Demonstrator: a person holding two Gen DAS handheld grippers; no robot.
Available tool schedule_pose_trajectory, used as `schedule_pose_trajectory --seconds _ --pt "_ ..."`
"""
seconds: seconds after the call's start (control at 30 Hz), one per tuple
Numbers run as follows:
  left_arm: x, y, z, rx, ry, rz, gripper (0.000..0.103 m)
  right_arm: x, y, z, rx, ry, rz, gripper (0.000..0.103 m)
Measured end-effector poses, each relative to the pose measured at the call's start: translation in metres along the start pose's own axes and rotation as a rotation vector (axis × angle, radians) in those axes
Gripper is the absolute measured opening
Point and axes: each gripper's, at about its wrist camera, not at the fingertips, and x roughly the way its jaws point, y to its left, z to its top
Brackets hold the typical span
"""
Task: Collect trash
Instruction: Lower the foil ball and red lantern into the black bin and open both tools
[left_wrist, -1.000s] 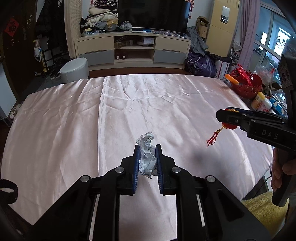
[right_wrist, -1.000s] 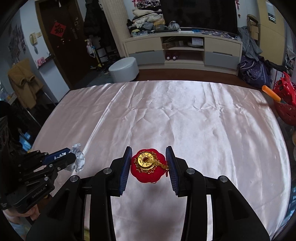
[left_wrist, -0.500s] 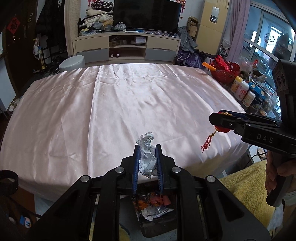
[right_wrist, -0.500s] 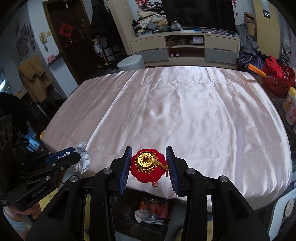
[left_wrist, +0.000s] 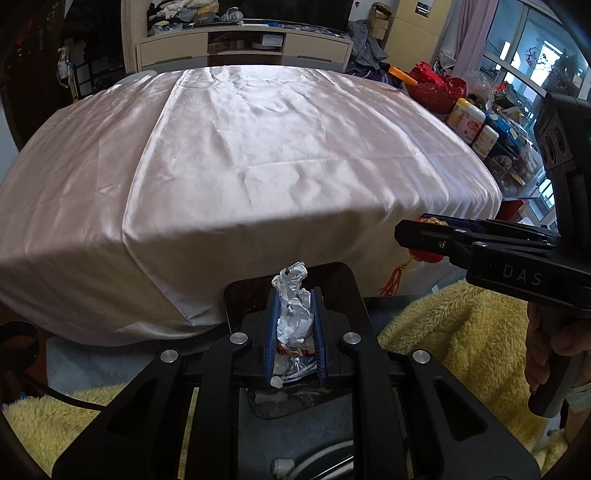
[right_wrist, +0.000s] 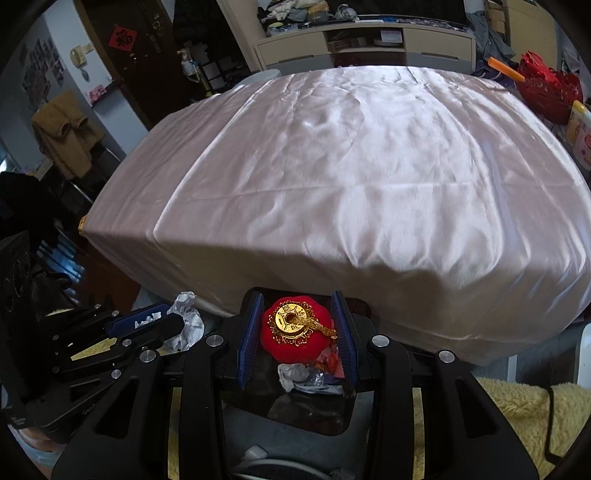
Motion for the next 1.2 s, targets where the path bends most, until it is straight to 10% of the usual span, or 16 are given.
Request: schedule_pose_trajectory --seconds 0.57,1.2 --pt "0.057 -0.001 -0.026 -0.031 0.130 0.022 0.020 0.058 -0.018 -0.027 0.083 0.122 -0.030 0.040" --pt "0.026 0.011 -0.009 -0.051 0.057 0.103 0.089 0.028 -0.026 -0.012 0.102 0.028 -0.100 0.097"
